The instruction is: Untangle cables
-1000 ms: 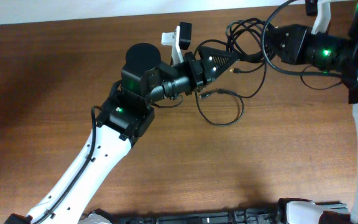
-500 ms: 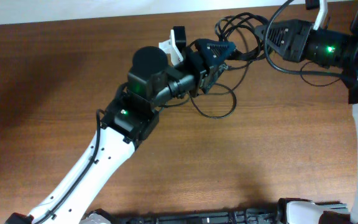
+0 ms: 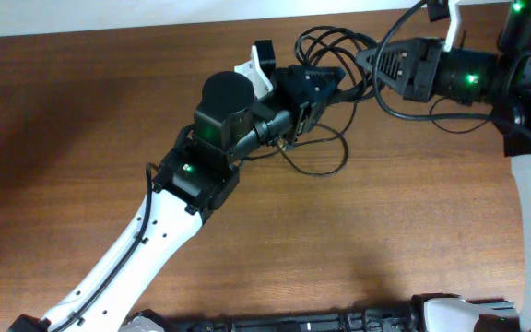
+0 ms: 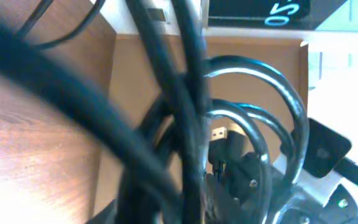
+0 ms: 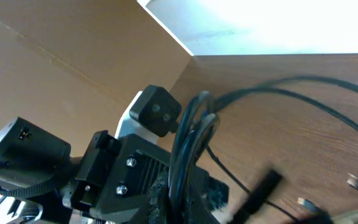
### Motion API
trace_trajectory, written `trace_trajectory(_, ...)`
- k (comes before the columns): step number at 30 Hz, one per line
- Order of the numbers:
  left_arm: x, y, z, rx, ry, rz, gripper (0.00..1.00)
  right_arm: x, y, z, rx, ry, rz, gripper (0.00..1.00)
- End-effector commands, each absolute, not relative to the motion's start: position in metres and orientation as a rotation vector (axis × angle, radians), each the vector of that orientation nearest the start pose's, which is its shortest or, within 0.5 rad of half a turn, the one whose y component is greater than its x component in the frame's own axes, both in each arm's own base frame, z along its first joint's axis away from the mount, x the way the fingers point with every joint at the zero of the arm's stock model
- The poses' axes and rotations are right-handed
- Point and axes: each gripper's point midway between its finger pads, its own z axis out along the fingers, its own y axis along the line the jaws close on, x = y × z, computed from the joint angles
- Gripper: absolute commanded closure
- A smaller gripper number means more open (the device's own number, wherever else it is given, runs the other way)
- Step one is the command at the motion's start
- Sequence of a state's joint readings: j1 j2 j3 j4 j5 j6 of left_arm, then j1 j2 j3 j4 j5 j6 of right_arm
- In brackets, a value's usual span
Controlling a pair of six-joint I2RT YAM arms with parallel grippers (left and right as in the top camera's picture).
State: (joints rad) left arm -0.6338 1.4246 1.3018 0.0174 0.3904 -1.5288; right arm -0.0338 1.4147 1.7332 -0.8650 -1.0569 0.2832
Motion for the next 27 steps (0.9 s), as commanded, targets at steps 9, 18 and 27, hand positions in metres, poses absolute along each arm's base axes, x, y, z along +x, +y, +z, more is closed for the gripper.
trace_trajectory(9,0.331,-0.325,0.396,-0.528,1.971,-1.844,0.55,0.344,0.127,0.415,-0.273,2.051,1.096,0.96)
trace_trajectory(18,0.331,-0.325,0.396,-0.526,1.973,-1.846,0.83,0.347,0.125,0.413,-0.265,2.055,1.076,0.96)
trace_trajectory(27,0.330,-0.326,0.397,-0.519,1.977,-1.852,0.67,0.350,0.122,0.412,-0.267,2.056,1.037,0.96)
